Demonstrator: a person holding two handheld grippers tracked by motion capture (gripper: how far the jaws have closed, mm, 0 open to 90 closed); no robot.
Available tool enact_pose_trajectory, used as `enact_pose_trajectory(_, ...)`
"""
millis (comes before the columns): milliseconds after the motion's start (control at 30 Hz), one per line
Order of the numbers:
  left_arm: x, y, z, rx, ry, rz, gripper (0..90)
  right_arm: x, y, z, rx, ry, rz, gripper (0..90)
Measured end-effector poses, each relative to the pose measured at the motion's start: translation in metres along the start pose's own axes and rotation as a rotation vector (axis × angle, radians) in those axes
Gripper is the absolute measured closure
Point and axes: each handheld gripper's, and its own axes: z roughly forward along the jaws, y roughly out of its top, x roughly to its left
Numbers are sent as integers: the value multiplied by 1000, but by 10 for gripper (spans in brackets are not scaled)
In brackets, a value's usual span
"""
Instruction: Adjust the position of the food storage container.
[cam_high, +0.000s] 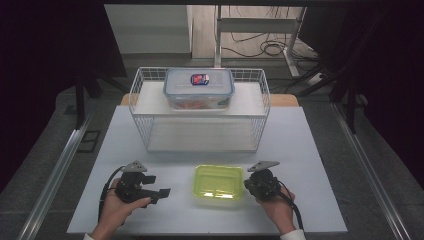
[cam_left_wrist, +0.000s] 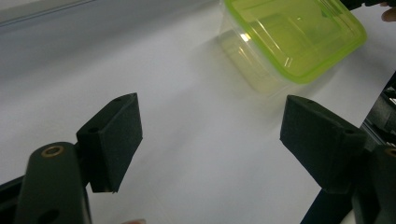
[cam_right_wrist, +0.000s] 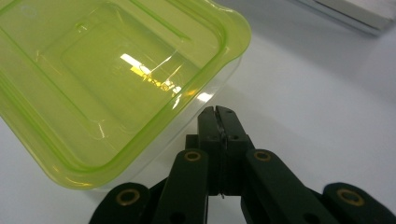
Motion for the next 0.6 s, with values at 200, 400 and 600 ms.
enact_pose_trajectory(200,0,-1,2,7,1,1,207,12,11,11,-4,18,-24,888)
enact_pose_trajectory(400,0,-1,2,6,1,0,206,25,22,19,-21,39,-47,888)
enact_pose_trajectory(600,1,-1,1,-1,0,-7,204,28,25,20,-40,37,-52,888)
